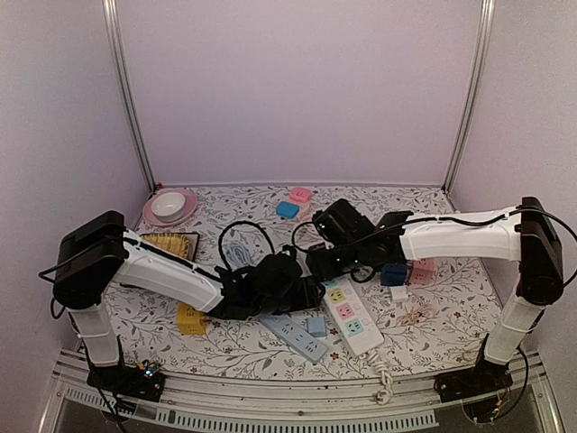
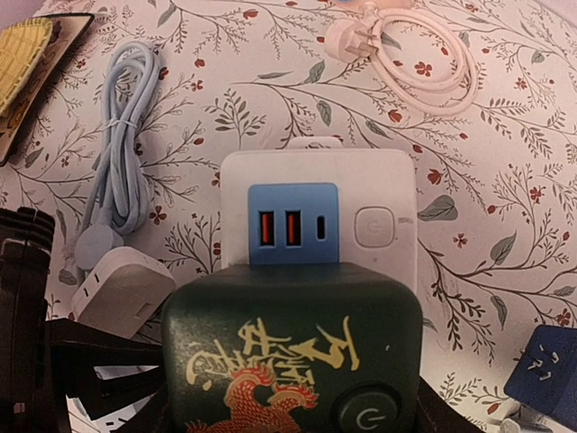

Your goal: Pull the plug off the socket

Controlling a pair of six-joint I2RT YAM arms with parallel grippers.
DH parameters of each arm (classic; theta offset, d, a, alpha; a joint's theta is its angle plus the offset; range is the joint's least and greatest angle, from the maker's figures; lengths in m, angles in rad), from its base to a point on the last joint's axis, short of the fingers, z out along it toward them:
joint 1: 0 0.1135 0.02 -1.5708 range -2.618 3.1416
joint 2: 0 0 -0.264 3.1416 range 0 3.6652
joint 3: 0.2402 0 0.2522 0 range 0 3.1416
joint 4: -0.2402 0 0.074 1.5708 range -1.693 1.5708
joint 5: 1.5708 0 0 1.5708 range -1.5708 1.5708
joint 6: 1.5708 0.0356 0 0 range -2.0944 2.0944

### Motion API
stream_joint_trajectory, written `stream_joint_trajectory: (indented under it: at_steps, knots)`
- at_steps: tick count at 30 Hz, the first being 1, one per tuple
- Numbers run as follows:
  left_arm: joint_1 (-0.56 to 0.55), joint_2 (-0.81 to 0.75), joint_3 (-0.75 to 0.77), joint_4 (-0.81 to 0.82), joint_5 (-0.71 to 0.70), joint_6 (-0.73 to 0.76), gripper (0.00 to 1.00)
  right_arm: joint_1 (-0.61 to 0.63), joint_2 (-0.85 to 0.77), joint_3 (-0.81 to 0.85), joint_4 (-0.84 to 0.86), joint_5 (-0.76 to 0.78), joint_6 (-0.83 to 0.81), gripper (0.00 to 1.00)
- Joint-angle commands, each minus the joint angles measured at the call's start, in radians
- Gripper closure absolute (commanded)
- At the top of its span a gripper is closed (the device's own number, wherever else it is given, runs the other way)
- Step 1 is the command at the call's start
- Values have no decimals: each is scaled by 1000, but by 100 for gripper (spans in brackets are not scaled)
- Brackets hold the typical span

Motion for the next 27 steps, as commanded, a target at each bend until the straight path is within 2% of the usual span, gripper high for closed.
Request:
stream_joint_trajectory:
  at_steps: [1, 13, 27]
  knots:
    - [-4, 36, 9, 35, 24, 6, 29, 4, -66, 39, 38, -32, 36, 64]
    - [29, 91, -9, 34, 58, -93, 30, 32, -149, -81, 117, -32, 37, 65]
    - [50, 162, -35, 43, 82, -137, 30, 45, -264, -208, 233, 3, 4, 66]
